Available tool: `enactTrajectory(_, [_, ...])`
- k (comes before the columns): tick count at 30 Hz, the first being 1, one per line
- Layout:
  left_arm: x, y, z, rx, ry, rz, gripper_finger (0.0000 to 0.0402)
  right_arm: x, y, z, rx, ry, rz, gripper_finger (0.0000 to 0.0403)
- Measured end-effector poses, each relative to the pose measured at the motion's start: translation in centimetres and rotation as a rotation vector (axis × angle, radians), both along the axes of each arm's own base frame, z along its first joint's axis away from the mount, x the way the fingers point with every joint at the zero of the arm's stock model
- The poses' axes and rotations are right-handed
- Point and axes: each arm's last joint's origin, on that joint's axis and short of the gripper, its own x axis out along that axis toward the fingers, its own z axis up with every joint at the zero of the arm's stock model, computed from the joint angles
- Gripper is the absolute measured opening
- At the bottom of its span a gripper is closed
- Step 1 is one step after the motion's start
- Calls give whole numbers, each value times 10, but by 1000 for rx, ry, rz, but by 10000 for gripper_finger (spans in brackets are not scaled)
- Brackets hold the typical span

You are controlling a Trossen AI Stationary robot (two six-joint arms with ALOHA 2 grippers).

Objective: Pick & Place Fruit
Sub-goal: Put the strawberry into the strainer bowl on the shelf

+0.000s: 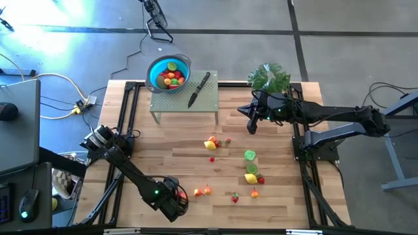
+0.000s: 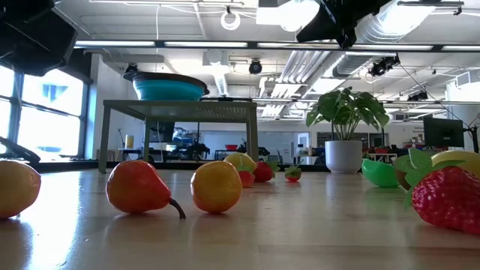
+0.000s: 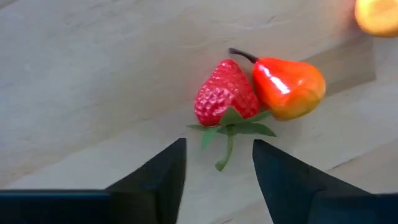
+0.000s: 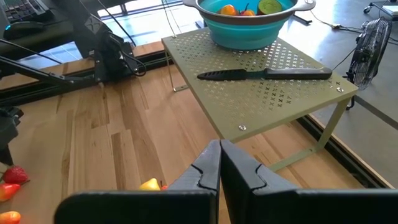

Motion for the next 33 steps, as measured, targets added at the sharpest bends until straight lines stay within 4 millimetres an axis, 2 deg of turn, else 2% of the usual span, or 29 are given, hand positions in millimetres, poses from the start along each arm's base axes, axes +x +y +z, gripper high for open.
enactTrajectory(8, [0, 0, -2, 9, 1, 2, 76, 0, 0, 0, 0, 0, 0, 2])
enactTrajectory(15, [0, 0, -2, 9, 1, 2, 9, 0, 0, 0, 0, 1, 0, 2])
enactTrajectory(27, [1, -1, -1, -1, -12, -2, 5, 0, 0, 0, -23, 8, 10, 3])
enactTrajectory(33, [-2, 3, 16, -11, -50, 0, 3, 0, 0, 0, -23, 8, 10, 3])
